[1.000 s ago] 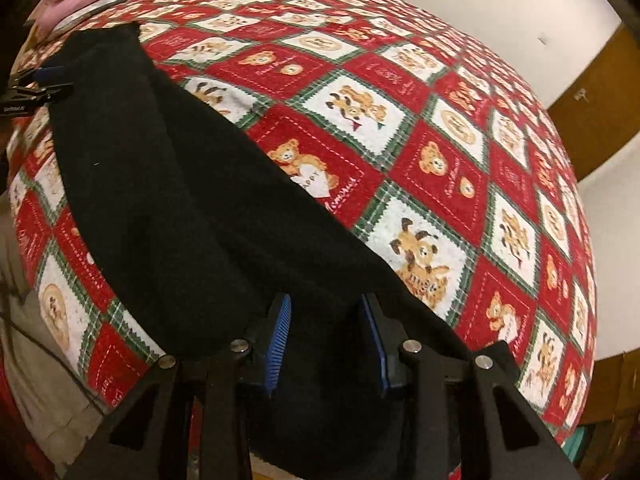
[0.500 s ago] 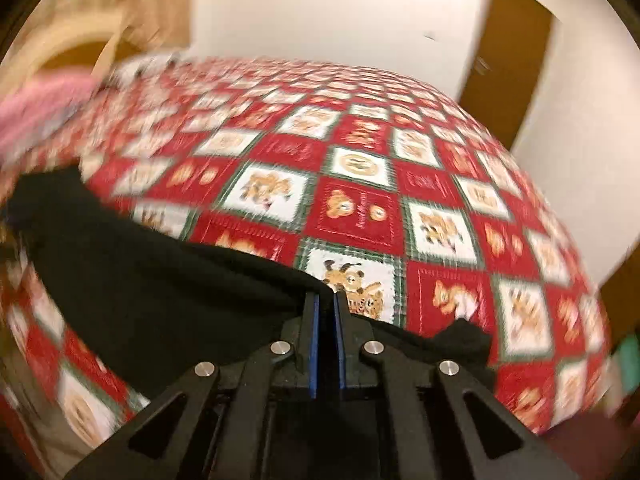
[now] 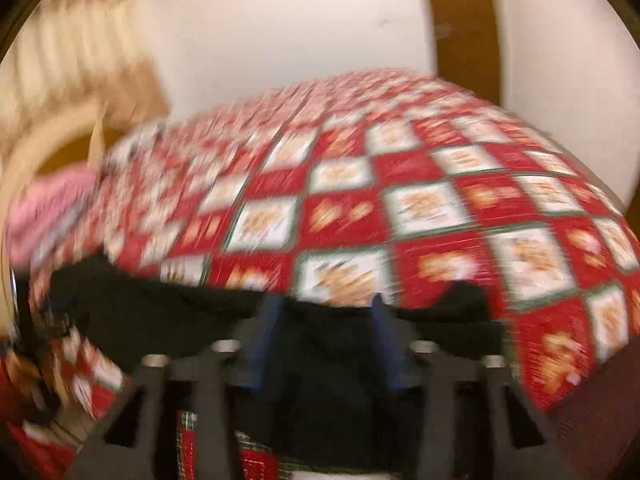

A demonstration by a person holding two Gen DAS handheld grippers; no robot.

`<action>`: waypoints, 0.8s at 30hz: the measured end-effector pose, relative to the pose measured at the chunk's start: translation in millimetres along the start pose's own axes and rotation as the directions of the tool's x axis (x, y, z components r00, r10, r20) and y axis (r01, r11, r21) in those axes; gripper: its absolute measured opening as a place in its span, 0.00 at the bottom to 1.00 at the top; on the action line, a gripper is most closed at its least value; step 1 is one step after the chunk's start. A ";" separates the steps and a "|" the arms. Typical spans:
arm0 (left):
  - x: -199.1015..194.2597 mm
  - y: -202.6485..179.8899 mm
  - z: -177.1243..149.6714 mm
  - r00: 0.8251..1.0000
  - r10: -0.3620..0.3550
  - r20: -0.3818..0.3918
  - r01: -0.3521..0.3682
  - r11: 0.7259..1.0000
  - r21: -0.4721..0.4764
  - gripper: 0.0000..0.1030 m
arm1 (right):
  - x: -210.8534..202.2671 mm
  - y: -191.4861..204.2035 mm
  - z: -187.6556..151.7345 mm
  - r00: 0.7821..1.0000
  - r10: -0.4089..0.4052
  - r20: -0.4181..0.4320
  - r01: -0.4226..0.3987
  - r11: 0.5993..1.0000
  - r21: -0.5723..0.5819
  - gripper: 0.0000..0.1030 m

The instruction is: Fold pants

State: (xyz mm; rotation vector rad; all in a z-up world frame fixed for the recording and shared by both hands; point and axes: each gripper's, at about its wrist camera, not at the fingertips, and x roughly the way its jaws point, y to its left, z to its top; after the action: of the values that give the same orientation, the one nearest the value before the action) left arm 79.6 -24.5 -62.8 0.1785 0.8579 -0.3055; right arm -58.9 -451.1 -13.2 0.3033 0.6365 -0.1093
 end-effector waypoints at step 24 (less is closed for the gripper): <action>6.1 -59.7 0.4 0.995 -0.094 -0.022 0.096 0.989 0.112 1.00 | 32.0 -40.7 2.8 0.969 -0.212 -0.127 0.215 0.977 0.006 0.04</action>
State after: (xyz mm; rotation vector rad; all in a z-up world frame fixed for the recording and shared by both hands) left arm 63.6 -82.0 -69.2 0.2460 0.8671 -0.4427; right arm -39.6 -490.9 -40.2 0.2611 0.7930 -0.3051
